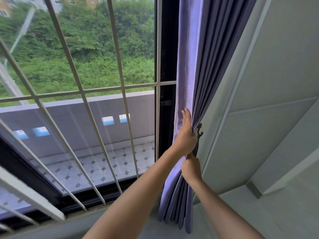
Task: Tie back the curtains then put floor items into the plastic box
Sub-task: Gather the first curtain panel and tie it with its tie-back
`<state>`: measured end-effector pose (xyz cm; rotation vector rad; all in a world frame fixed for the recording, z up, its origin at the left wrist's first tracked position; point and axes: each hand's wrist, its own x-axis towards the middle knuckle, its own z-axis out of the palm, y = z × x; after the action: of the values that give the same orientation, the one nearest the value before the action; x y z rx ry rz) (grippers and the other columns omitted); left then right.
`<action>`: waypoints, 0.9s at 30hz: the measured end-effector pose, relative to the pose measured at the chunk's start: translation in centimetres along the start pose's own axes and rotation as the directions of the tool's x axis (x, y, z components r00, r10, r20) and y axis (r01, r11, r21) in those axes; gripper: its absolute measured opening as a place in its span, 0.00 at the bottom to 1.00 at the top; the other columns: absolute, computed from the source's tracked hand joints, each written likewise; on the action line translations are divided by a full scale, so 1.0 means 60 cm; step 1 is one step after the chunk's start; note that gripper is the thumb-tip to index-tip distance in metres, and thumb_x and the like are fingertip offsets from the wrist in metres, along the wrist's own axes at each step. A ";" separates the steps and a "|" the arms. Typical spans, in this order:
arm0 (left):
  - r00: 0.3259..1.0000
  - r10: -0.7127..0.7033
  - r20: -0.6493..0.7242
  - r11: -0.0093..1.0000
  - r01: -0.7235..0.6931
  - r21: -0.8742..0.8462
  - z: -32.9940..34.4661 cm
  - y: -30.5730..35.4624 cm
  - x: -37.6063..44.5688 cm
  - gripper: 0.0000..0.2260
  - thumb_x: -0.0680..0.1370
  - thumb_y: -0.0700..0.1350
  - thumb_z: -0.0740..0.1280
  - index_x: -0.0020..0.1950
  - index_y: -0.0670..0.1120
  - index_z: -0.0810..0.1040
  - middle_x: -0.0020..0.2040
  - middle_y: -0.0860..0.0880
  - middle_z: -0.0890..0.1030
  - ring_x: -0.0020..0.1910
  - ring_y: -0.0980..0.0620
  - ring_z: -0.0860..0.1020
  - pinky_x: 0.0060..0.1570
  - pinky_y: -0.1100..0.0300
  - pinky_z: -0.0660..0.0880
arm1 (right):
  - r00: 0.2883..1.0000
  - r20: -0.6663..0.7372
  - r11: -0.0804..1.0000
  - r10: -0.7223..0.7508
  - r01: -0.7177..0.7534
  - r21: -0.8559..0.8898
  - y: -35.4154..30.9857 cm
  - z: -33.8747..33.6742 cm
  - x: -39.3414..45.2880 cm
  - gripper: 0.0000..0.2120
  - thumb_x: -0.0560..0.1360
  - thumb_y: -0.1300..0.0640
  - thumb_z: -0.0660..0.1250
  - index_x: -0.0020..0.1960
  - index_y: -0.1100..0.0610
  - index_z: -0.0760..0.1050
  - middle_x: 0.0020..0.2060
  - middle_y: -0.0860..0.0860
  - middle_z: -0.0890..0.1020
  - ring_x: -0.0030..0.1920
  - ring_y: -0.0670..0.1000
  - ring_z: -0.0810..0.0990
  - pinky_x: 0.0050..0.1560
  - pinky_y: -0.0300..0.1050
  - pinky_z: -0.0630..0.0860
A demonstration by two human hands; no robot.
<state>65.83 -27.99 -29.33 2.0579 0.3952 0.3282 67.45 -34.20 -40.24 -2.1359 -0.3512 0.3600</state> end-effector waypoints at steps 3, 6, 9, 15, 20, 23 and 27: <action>0.999 0.038 0.006 0.999 -0.038 -0.028 0.005 -0.001 0.000 0.39 0.74 0.25 0.53 0.77 0.46 0.36 0.79 0.46 0.42 0.78 0.46 0.47 0.71 0.67 0.49 | 1.000 -0.003 1.000 0.006 -0.006 0.018 0.015 -0.005 -0.007 0.17 0.83 0.53 0.51 0.67 0.58 0.70 0.44 0.52 0.79 0.34 0.43 0.74 0.28 0.28 0.68; 0.999 0.043 0.013 0.996 -0.042 -0.075 0.007 -0.006 0.006 0.39 0.76 0.26 0.54 0.77 0.48 0.35 0.79 0.48 0.42 0.78 0.47 0.48 0.72 0.66 0.53 | 0.997 0.070 1.000 -0.019 0.021 -0.023 0.006 -0.016 -0.018 0.19 0.84 0.54 0.51 0.72 0.57 0.66 0.52 0.57 0.80 0.45 0.53 0.78 0.36 0.32 0.69; 0.998 0.066 0.016 0.992 -0.064 -0.107 0.004 -0.012 0.008 0.36 0.78 0.31 0.54 0.78 0.50 0.36 0.79 0.47 0.46 0.76 0.46 0.57 0.71 0.60 0.62 | 0.998 0.057 1.000 -0.009 0.009 -0.007 0.008 -0.020 -0.017 0.17 0.83 0.53 0.52 0.70 0.55 0.68 0.42 0.51 0.80 0.38 0.47 0.75 0.35 0.28 0.70; 0.995 0.102 0.003 0.992 -0.101 -0.076 0.008 -0.028 -0.002 0.29 0.80 0.40 0.56 0.78 0.49 0.47 0.77 0.42 0.56 0.74 0.43 0.60 0.71 0.56 0.64 | 0.997 0.021 0.991 -0.075 0.077 -0.105 0.027 -0.020 -0.033 0.19 0.82 0.44 0.52 0.64 0.52 0.73 0.45 0.47 0.81 0.43 0.48 0.79 0.43 0.36 0.69; 0.994 0.105 0.002 0.992 -0.105 0.073 0.007 -0.027 -0.018 0.33 0.79 0.36 0.57 0.79 0.48 0.42 0.79 0.44 0.50 0.76 0.45 0.56 0.74 0.52 0.59 | 0.989 0.065 0.924 -0.130 0.145 -0.353 0.026 -0.026 -0.050 0.25 0.83 0.50 0.50 0.78 0.44 0.48 0.63 0.51 0.78 0.59 0.53 0.78 0.52 0.43 0.71; 0.992 0.111 -0.067 0.945 -0.085 0.316 0.007 -0.022 -0.021 0.33 0.80 0.37 0.56 0.78 0.43 0.38 0.79 0.46 0.41 0.78 0.47 0.43 0.75 0.45 0.42 | 0.983 0.097 0.846 -0.155 0.182 -0.501 0.021 -0.022 -0.053 0.27 0.83 0.55 0.49 0.79 0.50 0.43 0.63 0.54 0.77 0.59 0.54 0.79 0.46 0.42 0.68; 0.985 0.115 -0.130 0.919 -0.056 0.390 0.002 -0.021 -0.030 0.34 0.78 0.35 0.57 0.78 0.40 0.39 0.79 0.44 0.42 0.78 0.46 0.45 0.75 0.47 0.44 | 0.954 0.076 0.671 -0.290 0.259 -0.695 0.022 -0.009 -0.050 0.33 0.79 0.61 0.59 0.78 0.61 0.46 0.54 0.59 0.80 0.45 0.56 0.84 0.38 0.46 0.74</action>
<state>64.05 -28.24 -30.60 2.4506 0.4930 0.4936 65.05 -36.45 -40.66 -2.7691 -0.8968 -0.0195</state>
